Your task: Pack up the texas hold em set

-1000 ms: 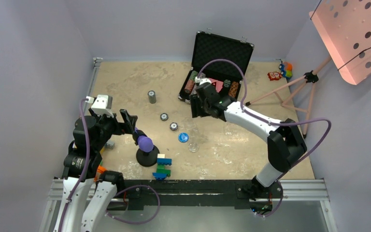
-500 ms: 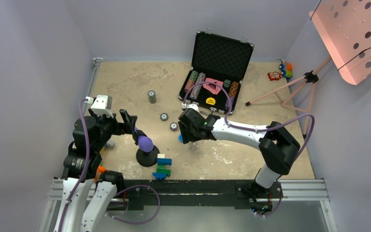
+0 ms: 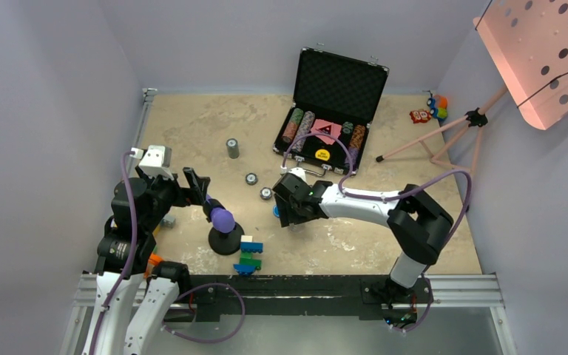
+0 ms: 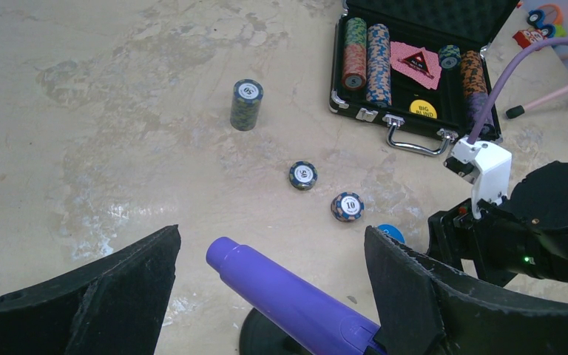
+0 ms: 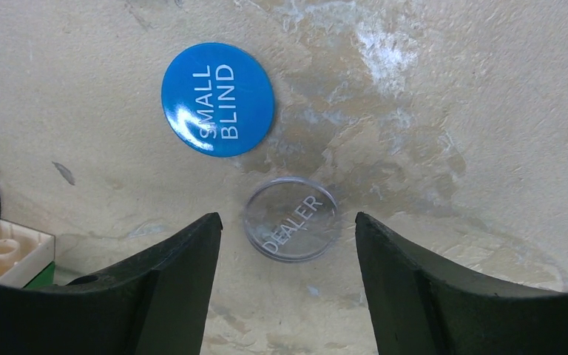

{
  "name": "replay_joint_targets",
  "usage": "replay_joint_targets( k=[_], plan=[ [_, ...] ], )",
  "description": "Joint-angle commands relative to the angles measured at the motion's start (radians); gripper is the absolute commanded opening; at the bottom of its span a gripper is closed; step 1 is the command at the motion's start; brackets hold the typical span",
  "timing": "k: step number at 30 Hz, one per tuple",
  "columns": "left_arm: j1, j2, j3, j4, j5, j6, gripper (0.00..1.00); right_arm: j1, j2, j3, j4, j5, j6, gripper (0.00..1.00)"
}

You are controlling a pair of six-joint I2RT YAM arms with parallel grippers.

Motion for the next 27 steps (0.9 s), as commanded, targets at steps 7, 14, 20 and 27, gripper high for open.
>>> replay_joint_targets(
  k=[7,14,20,27],
  plan=[
    [-0.006,-0.002,-0.001,0.018,0.001,0.020,0.98,0.019,0.023,-0.012,-0.015,0.024,0.052,0.70],
    [-0.006,-0.001,-0.001,0.019,0.003,0.020,0.98,0.028,0.031,-0.012,-0.021,0.023,0.061,0.68],
    [-0.006,-0.001,0.000,0.019,0.002,0.019,0.98,0.036,0.039,-0.017,-0.037,0.037,0.081,0.67],
    [-0.006,-0.001,0.000,0.018,0.003,0.019,0.98,0.041,0.054,-0.017,-0.046,0.047,0.091,0.65]
  ],
)
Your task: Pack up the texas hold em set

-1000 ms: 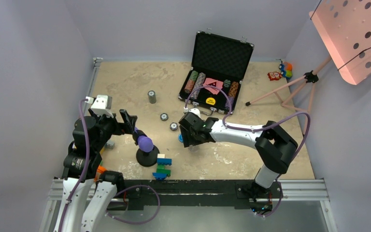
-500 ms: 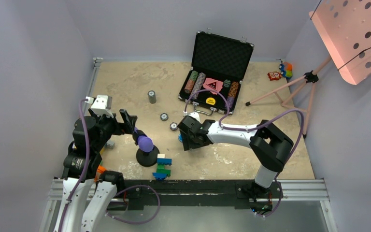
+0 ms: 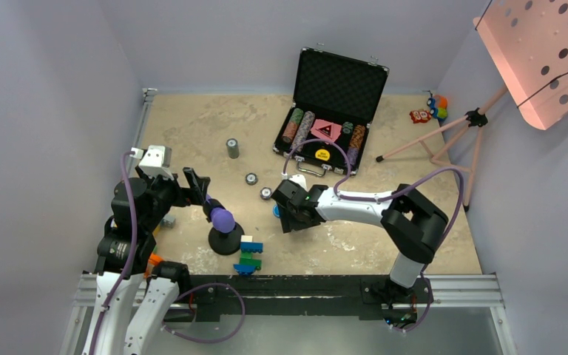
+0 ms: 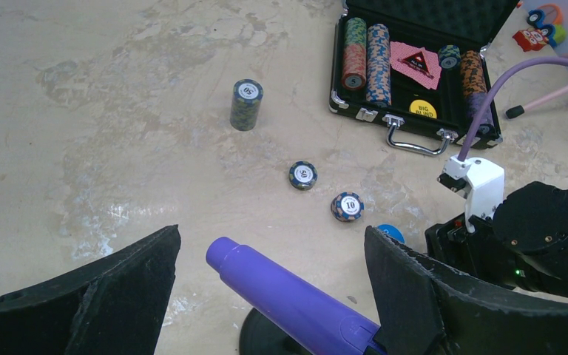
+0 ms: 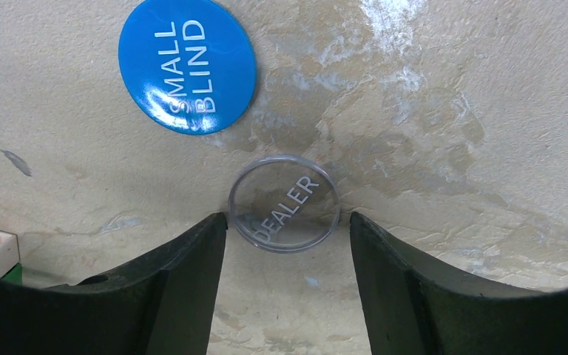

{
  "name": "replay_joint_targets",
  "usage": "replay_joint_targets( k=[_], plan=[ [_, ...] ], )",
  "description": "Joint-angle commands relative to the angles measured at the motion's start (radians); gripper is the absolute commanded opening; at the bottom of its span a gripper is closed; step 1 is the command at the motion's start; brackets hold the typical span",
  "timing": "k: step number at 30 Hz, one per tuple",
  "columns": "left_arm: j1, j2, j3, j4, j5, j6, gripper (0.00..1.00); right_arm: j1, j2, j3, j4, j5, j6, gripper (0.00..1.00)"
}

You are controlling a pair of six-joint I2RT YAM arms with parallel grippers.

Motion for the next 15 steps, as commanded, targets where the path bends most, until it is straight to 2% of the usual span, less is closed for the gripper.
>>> replay_joint_targets(
  k=[1,15],
  plan=[
    [-0.006,-0.001,0.000,0.018,0.003,0.019,0.98,0.012,0.020,0.003,-0.020,0.046,0.033,0.65],
    [-0.005,-0.001,-0.001,0.018,0.001,0.019,0.98,0.022,0.044,0.006,-0.031,0.063,0.042,0.56]
  ],
)
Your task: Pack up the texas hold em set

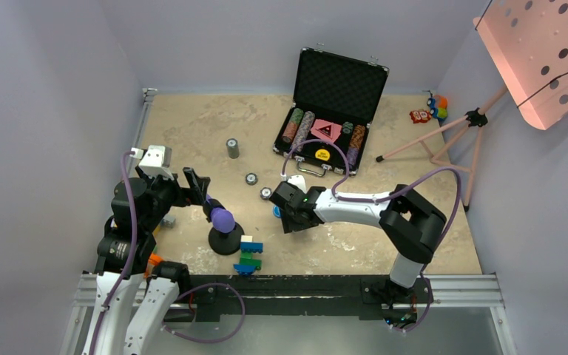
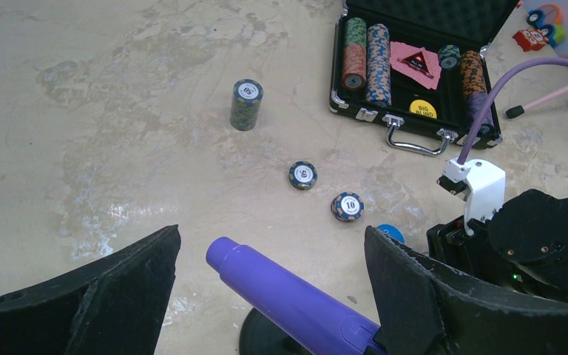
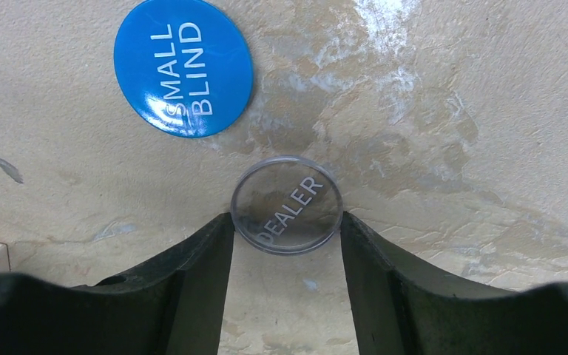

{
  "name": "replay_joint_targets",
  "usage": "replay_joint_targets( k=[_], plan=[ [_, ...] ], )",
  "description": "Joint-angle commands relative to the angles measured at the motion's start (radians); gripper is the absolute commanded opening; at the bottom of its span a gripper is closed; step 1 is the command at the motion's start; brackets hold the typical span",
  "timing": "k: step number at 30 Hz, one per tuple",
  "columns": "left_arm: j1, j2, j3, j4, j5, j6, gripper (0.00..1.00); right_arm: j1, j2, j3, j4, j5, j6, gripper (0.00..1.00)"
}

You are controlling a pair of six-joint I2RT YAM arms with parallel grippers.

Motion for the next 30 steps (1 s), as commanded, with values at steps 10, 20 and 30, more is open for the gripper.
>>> replay_joint_targets(
  k=[10,20,30],
  plan=[
    [-0.006,-0.002,0.000,0.017,0.000,0.019,0.97,0.006,0.004,0.009,-0.040,0.046,0.028,0.47],
    [-0.006,-0.001,-0.001,0.017,-0.001,0.019,0.98,0.003,-0.058,0.048,-0.093,0.070,0.008,0.46],
    [-0.006,-0.001,-0.001,0.017,0.000,0.019,0.98,-0.095,-0.111,0.118,-0.100,0.097,-0.101,0.46]
  ],
)
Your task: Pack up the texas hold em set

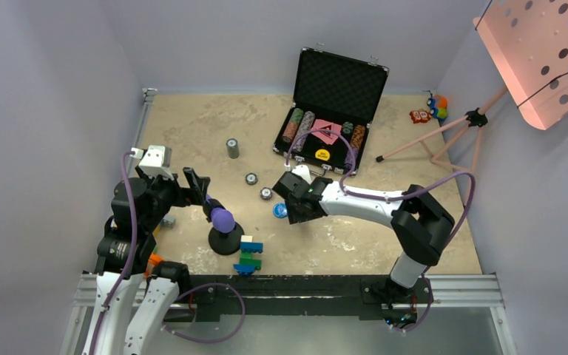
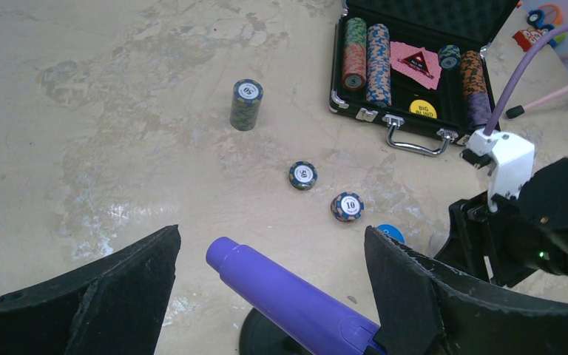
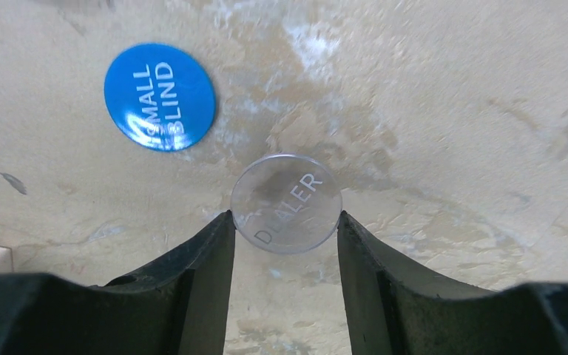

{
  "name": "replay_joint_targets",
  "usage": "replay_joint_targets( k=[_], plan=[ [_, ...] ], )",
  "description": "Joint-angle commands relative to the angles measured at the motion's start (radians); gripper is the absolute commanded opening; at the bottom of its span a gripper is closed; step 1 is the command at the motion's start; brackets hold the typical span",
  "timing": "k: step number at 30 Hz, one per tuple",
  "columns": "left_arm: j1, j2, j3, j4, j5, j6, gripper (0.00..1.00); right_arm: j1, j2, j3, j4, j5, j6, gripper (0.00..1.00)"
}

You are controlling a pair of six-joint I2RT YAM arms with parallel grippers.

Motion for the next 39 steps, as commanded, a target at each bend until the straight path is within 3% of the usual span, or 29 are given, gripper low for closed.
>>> replay_joint_targets(
  k=[1,8,16,23,39],
  plan=[
    [-0.005,-0.001,-0.001,0.017,0.000,0.019,0.98,-0.090,-0.075,0.074,0.007,0.042,-0.088,0.46],
    [-0.006,-0.001,-0.001,0.018,-0.002,0.019,0.97,-0.301,-0.050,0.195,0.057,-0.004,-0.243,0.46],
    [-0.005,0.001,-0.001,0.018,-0.005,0.019,0.98,-0.443,0.112,0.395,0.064,-0.057,-0.339,0.45],
    [-0.005,0.002,-0.001,0.020,-0.005,0.020,0.98,-0.498,0.251,0.537,0.045,-0.096,-0.369,0.45],
    [-0.004,0.004,-0.001,0.019,-0.001,0.020,0.98,-0.539,0.395,0.643,0.026,-0.126,-0.387,0.45]
  ],
)
